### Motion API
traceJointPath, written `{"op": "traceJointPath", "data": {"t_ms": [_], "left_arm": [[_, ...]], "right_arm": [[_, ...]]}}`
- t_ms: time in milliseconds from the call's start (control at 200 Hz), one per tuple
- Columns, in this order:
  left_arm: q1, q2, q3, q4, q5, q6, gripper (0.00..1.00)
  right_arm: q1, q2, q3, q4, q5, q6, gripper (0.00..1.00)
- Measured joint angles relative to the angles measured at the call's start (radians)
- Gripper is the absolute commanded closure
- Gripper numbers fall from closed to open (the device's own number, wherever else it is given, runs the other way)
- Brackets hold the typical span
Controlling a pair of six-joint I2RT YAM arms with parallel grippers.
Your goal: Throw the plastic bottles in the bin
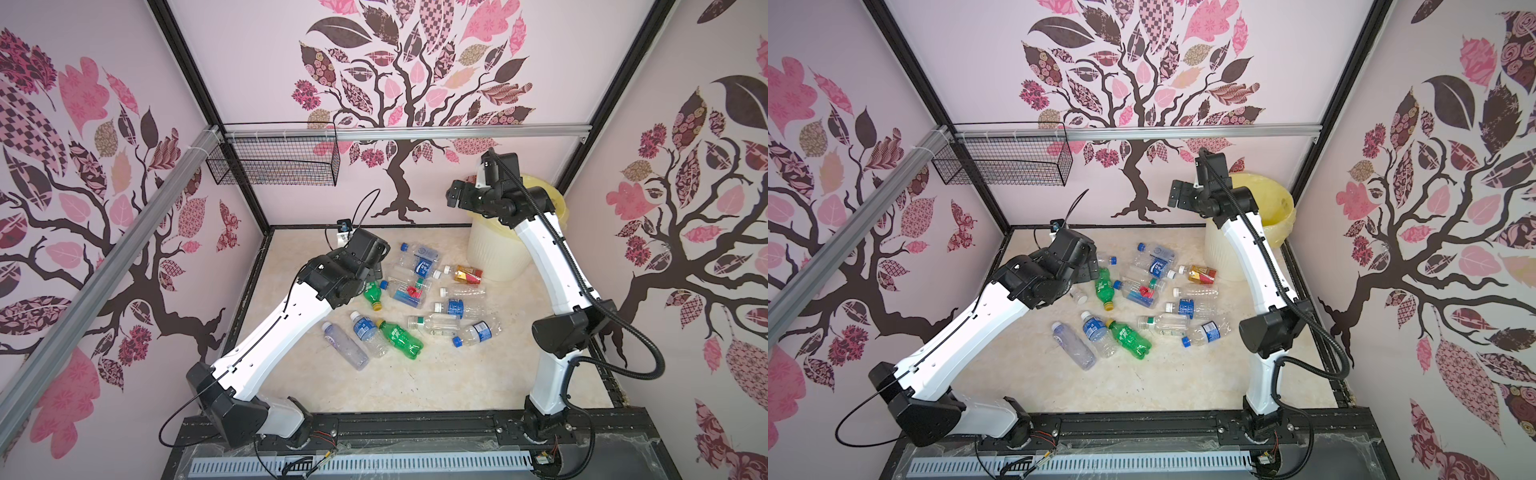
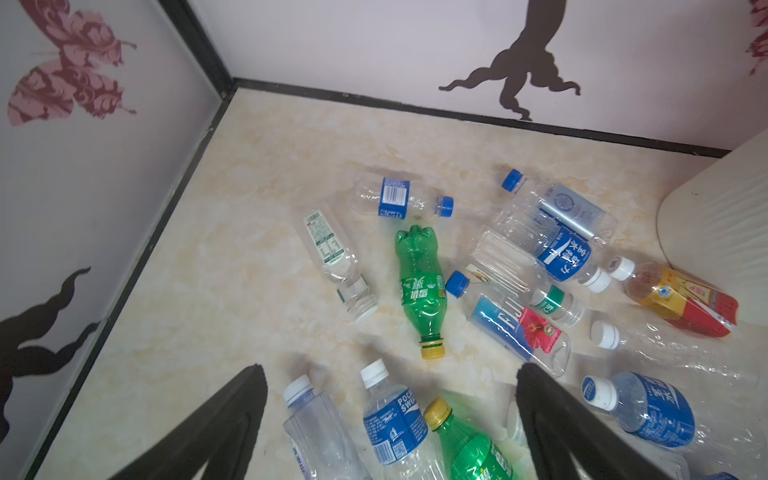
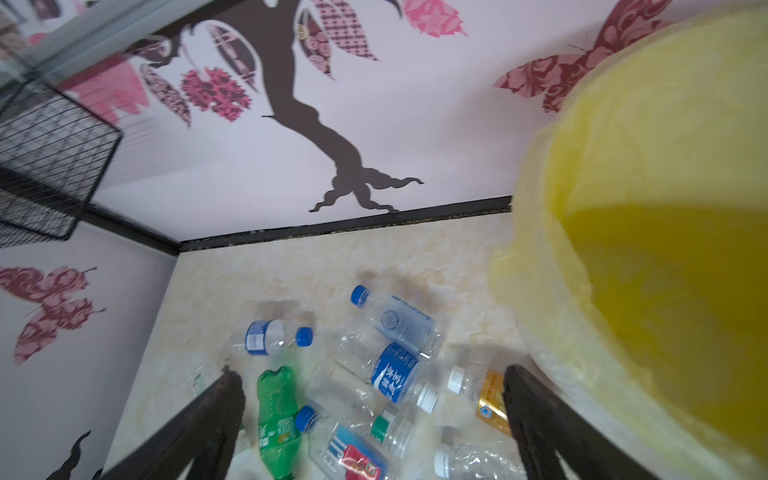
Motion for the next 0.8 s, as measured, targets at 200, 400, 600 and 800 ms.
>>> {"op": "traceJointPath", "data": {"t_ms": [200, 400, 600, 800], "left_arm": [[0.181, -0.127, -0.192, -0.075, 0.137, -0.182, 0.03], [0.303, -0.233, -0.385, -0.105, 0.313, -0.270, 0.03], [0.330, -0.217, -0.496, -0.081, 0.439, -0.313, 0.03], [0.335, -0.100, -0.536, -0.027, 0.517, -0.318, 0.03]], "right_arm": [[0.210, -0.169, -0.283, 0.049, 0.094, -0.021, 0.00], [0.370, -0.271, -0.646, 0.116, 0.160, -0.057, 0.00], [0.415, -0.428, -0.995, 0.254, 0.153, -0.066, 0.01], [0.432, -0.586, -1.177, 0.355, 0.092, -0.068, 0.00]]}}
